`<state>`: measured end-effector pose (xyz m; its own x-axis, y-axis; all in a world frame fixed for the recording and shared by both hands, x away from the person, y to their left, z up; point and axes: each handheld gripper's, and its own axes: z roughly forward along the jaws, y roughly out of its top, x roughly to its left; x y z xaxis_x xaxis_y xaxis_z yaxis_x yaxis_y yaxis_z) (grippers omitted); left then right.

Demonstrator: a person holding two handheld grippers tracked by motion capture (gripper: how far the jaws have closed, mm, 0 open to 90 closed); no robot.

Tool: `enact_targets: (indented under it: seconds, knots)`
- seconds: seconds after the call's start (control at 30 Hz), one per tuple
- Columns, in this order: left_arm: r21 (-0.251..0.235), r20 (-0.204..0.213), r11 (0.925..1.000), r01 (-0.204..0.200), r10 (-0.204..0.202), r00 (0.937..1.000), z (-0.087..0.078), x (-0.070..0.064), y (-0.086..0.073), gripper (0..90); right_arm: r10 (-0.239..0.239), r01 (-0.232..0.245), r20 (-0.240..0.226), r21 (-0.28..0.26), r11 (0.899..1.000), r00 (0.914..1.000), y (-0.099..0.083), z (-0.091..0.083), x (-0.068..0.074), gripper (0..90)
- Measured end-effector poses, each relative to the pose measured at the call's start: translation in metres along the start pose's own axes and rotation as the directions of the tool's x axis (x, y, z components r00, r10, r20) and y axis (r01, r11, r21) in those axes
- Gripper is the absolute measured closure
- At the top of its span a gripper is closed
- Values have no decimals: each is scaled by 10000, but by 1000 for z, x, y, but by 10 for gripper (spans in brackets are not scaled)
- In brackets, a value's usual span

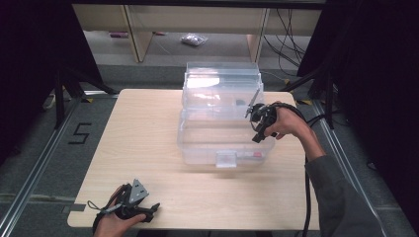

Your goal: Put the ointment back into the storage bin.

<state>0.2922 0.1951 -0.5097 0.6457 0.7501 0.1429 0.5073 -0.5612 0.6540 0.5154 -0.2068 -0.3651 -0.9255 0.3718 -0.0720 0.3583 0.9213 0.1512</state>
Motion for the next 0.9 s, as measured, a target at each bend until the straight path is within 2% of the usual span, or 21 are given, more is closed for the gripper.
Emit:
enact_targets:
  seconds: [0.07,0.1,0.13,0.17,0.43,0.47,0.5,0.53,0.6,0.67,0.7,0.83,0.87,0.9]
  knots:
    - [-1,-31,10000,6,-6,10000,0,0,0,162,278,-282,-145,-285,9992,9995,-3,-4,3,513]
    - [-52,118,9999,89,-88,9999,0,0,0,162,278,-282,-145,-285,9992,9995,-3,-4,3,513]
    - [-14,80,10000,56,-56,10000,0,0,0,162,370,-369,31,-336,9988,9993,-4,-5,4,502]
    - [-13,70,10000,62,-62,10000,0,0,0,162,387,-391,-119,-408,9984,9992,-4,-6,4,485]
    - [7,75,10000,44,-44,10000,0,0,0,162,758,-762,-72,-831,9936,9971,-8,-12,9,396]
    - [11,-16,10000,-75,75,10000,0,0,1,162,1028,-1024,3,-852,9911,9947,-9,-14,11,380]
    - [11,-16,10000,-75,75,10000,0,0,1,162,1028,-1024,3,-852,9911,9947,-9,-14,11,380]
    - [-69,31,10000,-58,58,10000,1,0,0,162,1241,-1230,32,-1039,9869,9923,-11,-16,12,368]
    - [-52,29,10000,-60,60,10000,0,0,1,163,1231,-1219,26,-1184,9855,9924,-11,-17,13,356]
    - [-55,14,10000,0,0,10000,1,0,0,163,1593,-1589,-83,-1373,9777,9872,-13,-17,15,338]
    - [-122,156,9999,-4,6,9999,-1,0,1,162,1605,-1594,-52,-1546,9750,9870,-15,-16,17,318]
    - [-136,141,9999,58,-56,9999,0,0,1,162,1730,-1693,86,-1629,9720,9849,-19,-16,20,299]
    - [-108,97,9999,-13,14,10000,-1,0,1,163,1886,-1851,23,-1811,9659,9821,-21,-16,24,295]
    - [-108,97,9999,-13,14,10000,-1,0,1,163,1886,-1851,23,-1811,9659,9821,-21,-16,24,295]
